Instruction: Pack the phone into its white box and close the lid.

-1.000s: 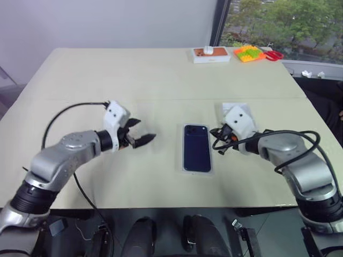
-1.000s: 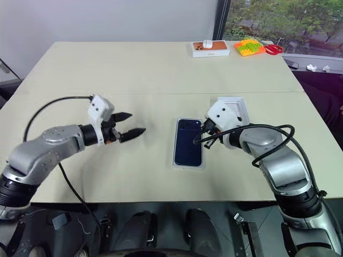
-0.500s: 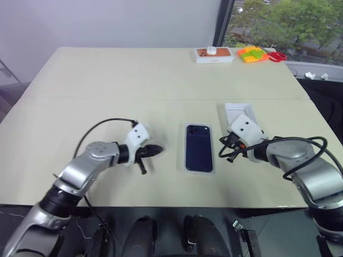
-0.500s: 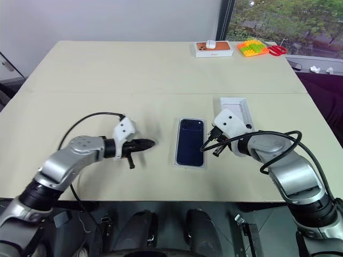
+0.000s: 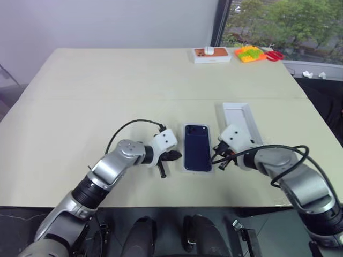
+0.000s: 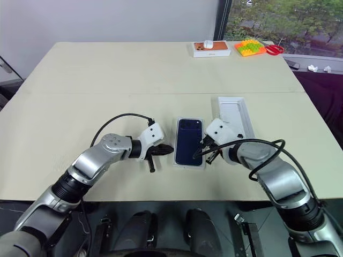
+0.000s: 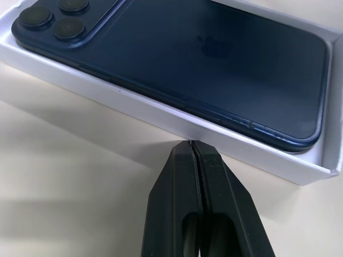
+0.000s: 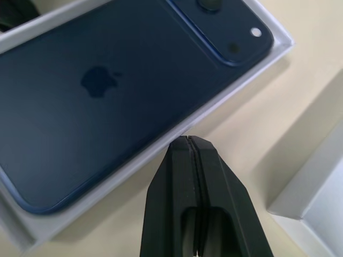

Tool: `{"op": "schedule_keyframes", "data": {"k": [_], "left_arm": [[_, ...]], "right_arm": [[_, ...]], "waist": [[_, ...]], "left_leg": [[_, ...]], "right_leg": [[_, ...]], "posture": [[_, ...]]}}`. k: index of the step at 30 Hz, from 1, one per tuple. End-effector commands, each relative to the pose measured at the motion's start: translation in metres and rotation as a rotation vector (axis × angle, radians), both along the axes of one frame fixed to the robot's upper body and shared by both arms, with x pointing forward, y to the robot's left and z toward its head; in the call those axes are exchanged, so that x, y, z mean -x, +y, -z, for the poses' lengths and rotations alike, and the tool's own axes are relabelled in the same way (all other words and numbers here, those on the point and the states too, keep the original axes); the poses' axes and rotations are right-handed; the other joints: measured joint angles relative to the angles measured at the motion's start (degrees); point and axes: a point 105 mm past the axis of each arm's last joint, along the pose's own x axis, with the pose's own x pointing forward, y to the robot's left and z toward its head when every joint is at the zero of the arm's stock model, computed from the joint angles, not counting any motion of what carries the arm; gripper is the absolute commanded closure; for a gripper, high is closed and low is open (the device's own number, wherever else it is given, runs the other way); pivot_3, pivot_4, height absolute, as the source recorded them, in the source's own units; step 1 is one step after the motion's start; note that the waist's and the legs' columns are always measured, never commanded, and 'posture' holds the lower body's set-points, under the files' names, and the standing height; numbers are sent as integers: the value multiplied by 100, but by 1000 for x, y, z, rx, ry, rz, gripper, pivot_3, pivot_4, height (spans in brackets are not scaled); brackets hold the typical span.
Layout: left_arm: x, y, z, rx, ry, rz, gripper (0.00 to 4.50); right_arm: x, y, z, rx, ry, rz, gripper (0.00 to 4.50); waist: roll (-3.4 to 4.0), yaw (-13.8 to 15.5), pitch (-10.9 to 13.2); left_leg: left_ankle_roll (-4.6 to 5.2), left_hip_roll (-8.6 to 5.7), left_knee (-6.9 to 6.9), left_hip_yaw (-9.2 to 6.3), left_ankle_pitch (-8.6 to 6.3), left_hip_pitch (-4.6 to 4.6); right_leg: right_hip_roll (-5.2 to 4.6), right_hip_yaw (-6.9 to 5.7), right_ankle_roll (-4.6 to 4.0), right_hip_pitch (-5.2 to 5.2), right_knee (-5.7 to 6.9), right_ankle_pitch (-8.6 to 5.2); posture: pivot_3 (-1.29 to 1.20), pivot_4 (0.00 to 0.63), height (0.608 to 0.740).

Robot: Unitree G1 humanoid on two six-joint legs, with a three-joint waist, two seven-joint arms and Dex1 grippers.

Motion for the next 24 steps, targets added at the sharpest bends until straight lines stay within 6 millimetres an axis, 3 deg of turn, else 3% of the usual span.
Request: {"op": "schedule_keyframes", "data": {"k": [1,12,24], "left_arm": [[1,-13,2,11,8,27,4445],[4,-38,-2,97,50,67,4445],[10,-36,-1,96,81,98,4445]], "right_arm": [[3,8,1,-24,1,-20,4500],[3,-2,5,-19,11,24,4500],[-2,-12,3,-7,-4,59,4500]], "waist": [[-1,4,-1],[-1,15,-3],[-1,-4,-3]], "left_leg": [[0,-1,1,0,0,0],[0,-10,6,-1,0,3],[2,-7,6,-3,-1,4]], "right_leg": [[-1,0,0,2,-3,0],[-10,-1,2,12,-4,0],[-7,-1,2,11,-2,0]], "posture": [[0,150,740],[0,150,740],[0,150,740]]}}
